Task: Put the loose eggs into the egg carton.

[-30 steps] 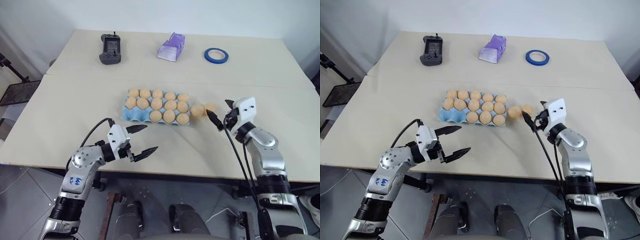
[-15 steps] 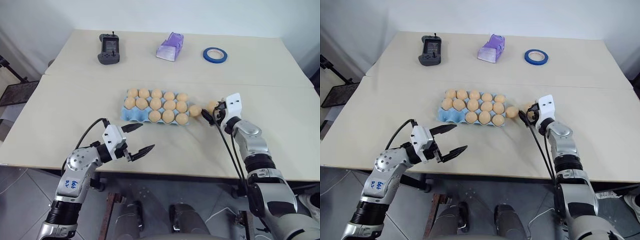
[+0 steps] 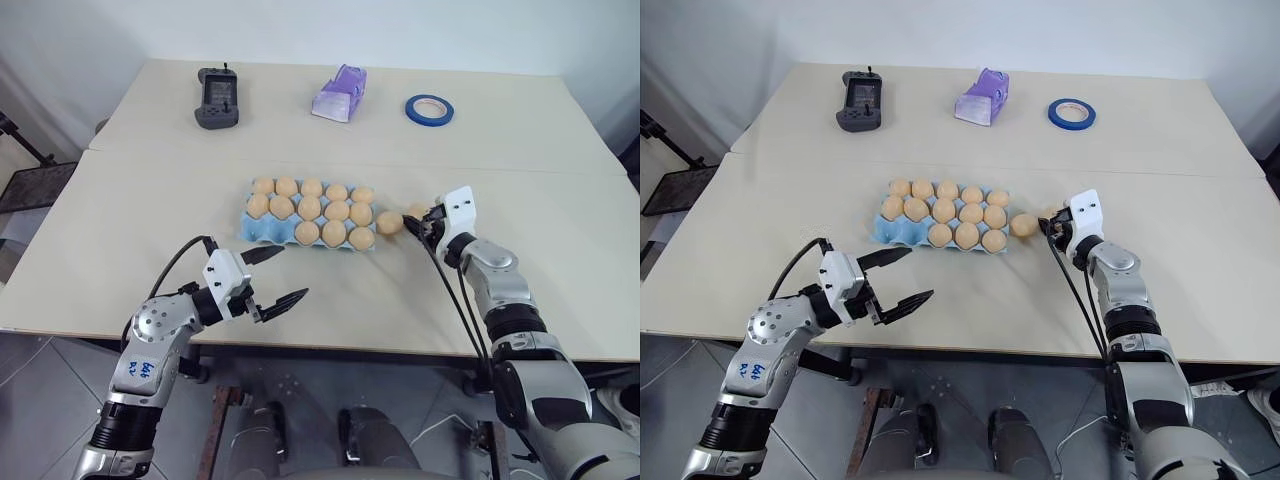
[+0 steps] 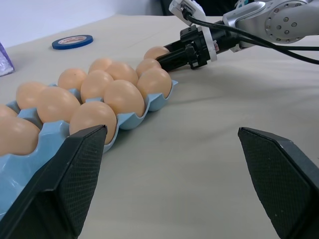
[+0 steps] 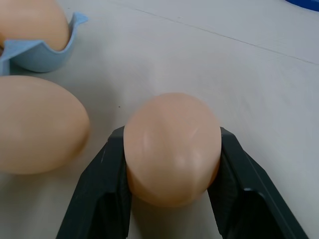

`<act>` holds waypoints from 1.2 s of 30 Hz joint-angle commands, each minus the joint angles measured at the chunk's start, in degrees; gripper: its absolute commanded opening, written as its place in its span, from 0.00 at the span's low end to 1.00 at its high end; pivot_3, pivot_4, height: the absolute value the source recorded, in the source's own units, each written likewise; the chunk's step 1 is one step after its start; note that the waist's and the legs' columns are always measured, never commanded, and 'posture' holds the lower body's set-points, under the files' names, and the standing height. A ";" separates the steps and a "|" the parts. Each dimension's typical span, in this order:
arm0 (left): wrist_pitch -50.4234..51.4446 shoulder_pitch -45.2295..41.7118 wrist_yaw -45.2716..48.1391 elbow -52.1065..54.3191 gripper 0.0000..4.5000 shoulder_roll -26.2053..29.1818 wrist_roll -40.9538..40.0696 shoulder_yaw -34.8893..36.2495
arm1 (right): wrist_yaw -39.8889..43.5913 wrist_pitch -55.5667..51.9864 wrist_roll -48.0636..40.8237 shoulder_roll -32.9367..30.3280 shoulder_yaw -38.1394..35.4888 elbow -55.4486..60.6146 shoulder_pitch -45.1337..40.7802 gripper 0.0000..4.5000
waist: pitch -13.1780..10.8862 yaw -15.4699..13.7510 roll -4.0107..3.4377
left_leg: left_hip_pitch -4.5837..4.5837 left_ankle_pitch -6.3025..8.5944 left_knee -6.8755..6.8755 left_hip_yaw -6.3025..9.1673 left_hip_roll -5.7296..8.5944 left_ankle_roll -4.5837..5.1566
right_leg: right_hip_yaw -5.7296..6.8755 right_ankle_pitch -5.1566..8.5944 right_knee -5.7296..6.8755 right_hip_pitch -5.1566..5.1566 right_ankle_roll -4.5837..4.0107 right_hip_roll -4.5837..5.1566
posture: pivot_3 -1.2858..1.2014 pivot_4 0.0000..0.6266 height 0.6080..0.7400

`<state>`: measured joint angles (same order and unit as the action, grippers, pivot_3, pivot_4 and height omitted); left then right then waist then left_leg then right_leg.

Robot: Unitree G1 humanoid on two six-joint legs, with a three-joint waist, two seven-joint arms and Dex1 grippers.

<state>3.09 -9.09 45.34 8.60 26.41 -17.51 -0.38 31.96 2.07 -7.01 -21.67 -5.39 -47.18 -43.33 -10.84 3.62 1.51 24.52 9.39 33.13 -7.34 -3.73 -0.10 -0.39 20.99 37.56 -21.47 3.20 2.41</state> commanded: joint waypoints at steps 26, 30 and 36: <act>-0.44 14.64 -8.44 6.38 1.00 2.18 -1.36 14.97 | 5.67 -11.66 2.78 19.70 20.35 25.50 -3.64 0.36 | 0.00 1.36 0.00 | 0.12 0.10 -0.26 0.03 -0.02 -0.17 | 0.15 0.07 -0.10 -0.15 -0.14 0.21 | 0.52 0.24 1.00; -0.24 15.18 -9.24 7.01 1.00 1.80 -1.36 14.84 | 3.32 -10.41 3.90 22.00 19.68 19.54 -6.34 0.36 | 0.00 1.33 0.00 | 0.29 0.09 -0.37 0.04 -0.02 -0.20 | 0.21 0.11 -0.11 -0.37 -0.22 0.21 | 0.52 0.24 1.00; -0.05 15.01 -9.49 7.22 1.00 1.49 -1.31 14.41 | 1.47 -8.43 4.70 24.74 19.34 14.41 -8.59 0.80 | 0.02 1.47 0.03 | 0.84 0.01 -0.37 -0.10 -0.05 -0.22 | 0.16 0.12 0.07 -1.00 -0.23 0.13 | 0.52 0.24 1.00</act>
<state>3.13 5.54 36.24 13.19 27.92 -17.80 13.44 34.31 -8.22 -2.35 1.89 14.67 -32.85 -50.71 -10.82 5.10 1.54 25.36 9.38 32.77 -7.44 -3.80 -0.29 -0.23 21.11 37.63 -22.48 2.98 2.51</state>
